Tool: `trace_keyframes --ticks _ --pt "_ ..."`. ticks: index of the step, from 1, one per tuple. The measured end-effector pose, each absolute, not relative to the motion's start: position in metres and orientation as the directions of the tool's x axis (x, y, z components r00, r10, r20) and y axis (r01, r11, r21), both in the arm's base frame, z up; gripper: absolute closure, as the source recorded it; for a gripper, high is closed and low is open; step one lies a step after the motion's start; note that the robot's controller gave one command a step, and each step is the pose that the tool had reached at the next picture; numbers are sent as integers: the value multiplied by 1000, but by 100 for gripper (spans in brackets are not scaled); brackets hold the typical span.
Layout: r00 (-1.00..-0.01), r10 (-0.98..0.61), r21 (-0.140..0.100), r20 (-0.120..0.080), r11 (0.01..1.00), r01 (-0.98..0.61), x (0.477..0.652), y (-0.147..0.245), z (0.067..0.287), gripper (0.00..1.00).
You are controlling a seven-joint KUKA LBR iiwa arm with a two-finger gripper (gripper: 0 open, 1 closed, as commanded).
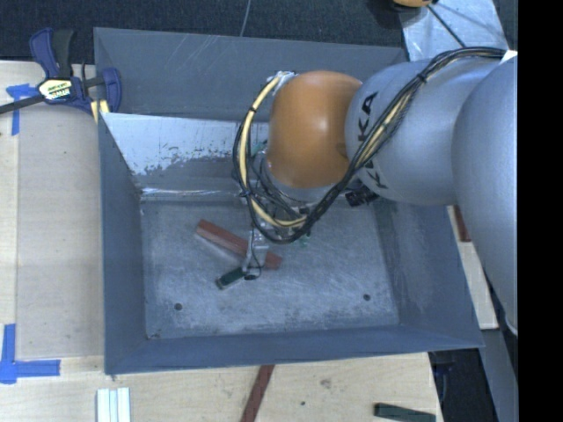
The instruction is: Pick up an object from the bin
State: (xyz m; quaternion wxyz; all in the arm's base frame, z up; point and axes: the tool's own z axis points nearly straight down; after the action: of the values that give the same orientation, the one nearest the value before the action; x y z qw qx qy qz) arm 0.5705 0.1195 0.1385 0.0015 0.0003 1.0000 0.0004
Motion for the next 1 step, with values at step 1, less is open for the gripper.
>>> trace_keyframes --ticks 1 --pt "-998 58 0 4 998 58 576 148 68 0"
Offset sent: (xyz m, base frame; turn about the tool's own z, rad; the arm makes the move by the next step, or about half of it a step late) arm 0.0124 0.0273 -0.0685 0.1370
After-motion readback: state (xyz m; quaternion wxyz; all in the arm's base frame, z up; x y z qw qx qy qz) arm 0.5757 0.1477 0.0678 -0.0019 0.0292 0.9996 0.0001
